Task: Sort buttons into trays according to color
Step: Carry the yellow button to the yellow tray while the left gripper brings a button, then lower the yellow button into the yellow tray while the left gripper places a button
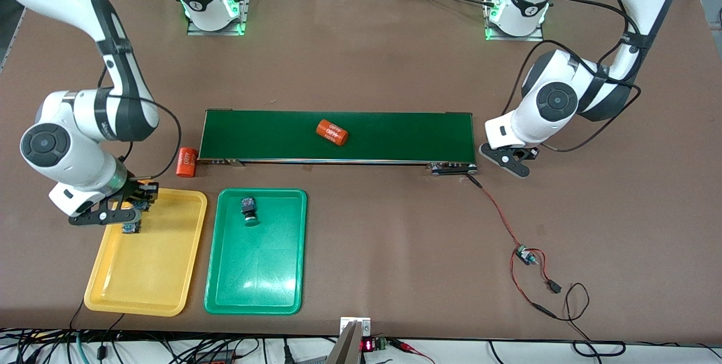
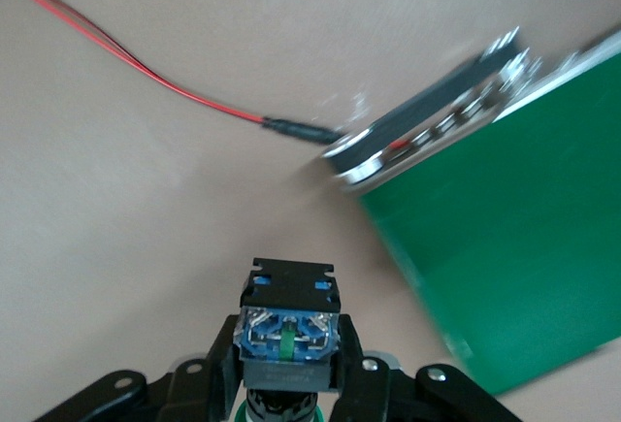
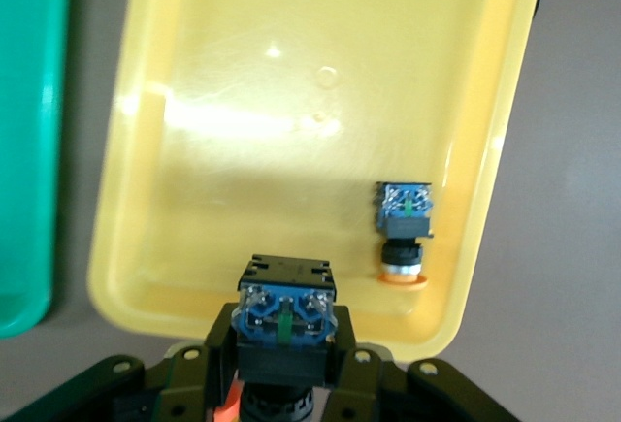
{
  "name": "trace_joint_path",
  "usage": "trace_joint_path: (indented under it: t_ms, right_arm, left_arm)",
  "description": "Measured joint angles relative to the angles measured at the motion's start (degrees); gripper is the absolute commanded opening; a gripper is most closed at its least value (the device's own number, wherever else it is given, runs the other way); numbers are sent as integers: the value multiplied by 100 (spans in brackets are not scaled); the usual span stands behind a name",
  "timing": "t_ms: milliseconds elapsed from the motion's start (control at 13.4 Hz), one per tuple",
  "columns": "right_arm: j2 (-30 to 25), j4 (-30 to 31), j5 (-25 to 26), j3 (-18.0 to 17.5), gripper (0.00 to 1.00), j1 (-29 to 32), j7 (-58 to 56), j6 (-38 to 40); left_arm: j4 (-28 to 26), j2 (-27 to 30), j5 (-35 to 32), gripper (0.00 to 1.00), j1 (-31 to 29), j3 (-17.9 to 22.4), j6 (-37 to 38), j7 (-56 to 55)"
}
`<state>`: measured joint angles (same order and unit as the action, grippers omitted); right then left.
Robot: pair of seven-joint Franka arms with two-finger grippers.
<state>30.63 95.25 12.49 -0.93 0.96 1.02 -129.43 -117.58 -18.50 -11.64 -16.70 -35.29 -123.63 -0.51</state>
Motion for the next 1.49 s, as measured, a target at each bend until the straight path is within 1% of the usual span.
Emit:
trace_joint_path:
  t_ms: [149,298,522,596,671,745,820,895,1118,1193,1342,1491]
  right_arm:
    - [246,-138,1,53,5,35,-63,-206]
    - [486,-263,1,70,5,99,-121,-466]
    - [894,-332,1,104,5,185,-136,-1034]
    - [1025,-340,1,106,5,207,-137,-1217]
    - [1143,-347,1,111,5,217,-137,-1384]
    - [1243,-362,1,122,5,217,-137,-1522]
    - [1320,-381,1,132,7,217,-137,-1638]
    - [1373,-397,1,137,27,217,-136,-1705]
    - [1403,-420,0,137,69,209,-128,-1740]
    - [1402,-423,-9,137,87,204,-126,-1740]
    - [1403,-433,-132,136,92,187,-121,-1740]
    - [1397,-464,-229,133,92,153,-121,-1710]
  left_arm:
    - [233,-16,399,24,288,-44,214,-1177]
    - [314,-167,694,24,608,-66,218,-2291]
    - [505,-582,991,26,969,-67,53,-3430]
    - [543,-707,1030,29,1065,-69,-58,-3738]
    - [571,-807,1044,43,1154,-69,-112,-3965]
    - [583,-871,1046,99,1229,-69,-119,-4107]
    - [585,-901,1047,100,1271,-70,-119,-4163]
    - [586,-909,1048,100,1286,-69,-119,-4164]
    - [684,-881,1048,100,1274,-65,-114,-4163]
    - [744,-815,1048,100,1249,-63,-65,-4163]
    - [890,-563,1048,100,1150,-44,264,-4163]
    - [1030,-192,1048,100,1016,72,606,-4163]
